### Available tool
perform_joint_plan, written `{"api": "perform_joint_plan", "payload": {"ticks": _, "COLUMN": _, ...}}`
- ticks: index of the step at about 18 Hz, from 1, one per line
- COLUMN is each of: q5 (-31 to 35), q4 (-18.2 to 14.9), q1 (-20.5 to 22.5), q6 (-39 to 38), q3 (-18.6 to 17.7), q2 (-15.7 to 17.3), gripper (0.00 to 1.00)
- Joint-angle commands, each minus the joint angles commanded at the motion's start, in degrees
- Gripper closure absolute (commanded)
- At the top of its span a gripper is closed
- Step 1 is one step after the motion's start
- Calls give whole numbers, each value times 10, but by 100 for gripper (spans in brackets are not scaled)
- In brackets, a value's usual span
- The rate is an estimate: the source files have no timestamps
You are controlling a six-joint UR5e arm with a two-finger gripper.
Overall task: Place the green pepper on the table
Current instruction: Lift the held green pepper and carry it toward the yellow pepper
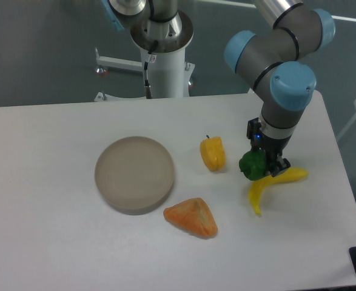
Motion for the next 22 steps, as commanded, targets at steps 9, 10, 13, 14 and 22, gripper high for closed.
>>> {"api": "perform_joint_plan", "payload": {"ticks": 9, "q5": 3, "q4": -4, "q1": 7, "q6": 1, "q3": -5, "q2": 6, "gripper": 100}}
{"api": "perform_joint_plan", "payload": {"ticks": 10, "q5": 3, "q4": -4, "q1": 8, "q6": 2, "q3": -10, "q2": 9, "gripper": 100}}
{"api": "perform_joint_plan", "payload": {"ticks": 13, "q5": 4, "q4": -4, "q1": 15, "q6": 9, "q3": -32, "q2": 24, "gripper": 100}}
{"api": "perform_joint_plan", "payload": {"ticks": 14, "q5": 1, "q4": -3, "q1": 26, "q6": 12, "q3": -54, "q2": 39, "gripper": 100}}
{"api": "perform_joint_plan", "payload": {"ticks": 22, "q5": 2, "q4": 71, "q1": 52, "q6": 38, "q3": -278, "q2": 150, "gripper": 100}}
